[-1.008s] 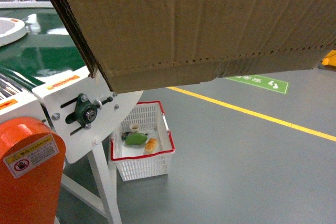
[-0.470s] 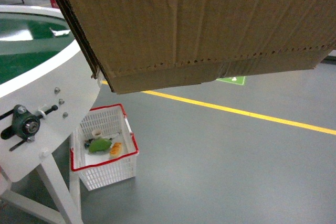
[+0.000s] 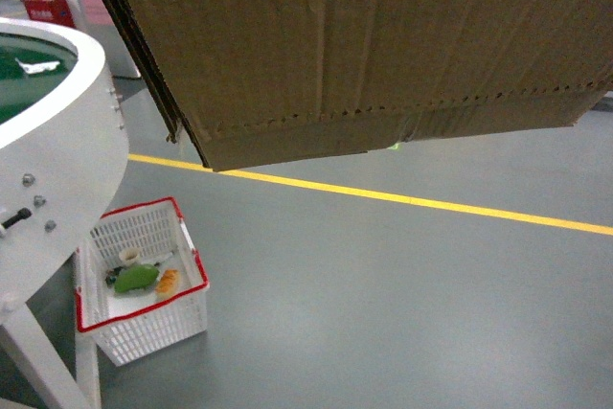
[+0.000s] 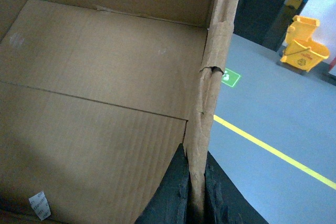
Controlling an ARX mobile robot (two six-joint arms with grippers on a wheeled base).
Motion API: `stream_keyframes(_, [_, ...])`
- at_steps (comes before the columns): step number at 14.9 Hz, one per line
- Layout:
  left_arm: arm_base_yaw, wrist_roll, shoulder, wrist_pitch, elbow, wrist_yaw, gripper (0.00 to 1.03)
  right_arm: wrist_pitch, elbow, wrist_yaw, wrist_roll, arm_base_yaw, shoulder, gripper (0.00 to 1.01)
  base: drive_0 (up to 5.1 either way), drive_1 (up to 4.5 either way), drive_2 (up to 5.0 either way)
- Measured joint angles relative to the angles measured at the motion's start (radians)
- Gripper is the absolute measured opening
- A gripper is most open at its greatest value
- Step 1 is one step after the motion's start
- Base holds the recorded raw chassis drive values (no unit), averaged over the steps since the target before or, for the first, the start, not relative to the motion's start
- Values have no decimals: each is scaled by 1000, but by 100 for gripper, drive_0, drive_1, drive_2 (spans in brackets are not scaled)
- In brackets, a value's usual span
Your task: Sort boxes to right shelf from conveyor
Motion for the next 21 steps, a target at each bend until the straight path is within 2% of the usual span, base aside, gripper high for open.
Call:
stream_keyframes(13, [0, 2, 0, 0, 0, 0, 3, 0, 0, 0, 0, 0, 0, 2, -155, -155, -155])
stream_keyframes(19, [0, 10, 0, 1, 0, 1, 3, 5, 0, 0, 0, 0, 6, 2, -426, -351, 270])
stream_keyframes(21, [1, 10, -4, -4, 0, 3, 3, -5, 0, 0, 0, 0, -2, 2, -141, -141, -141])
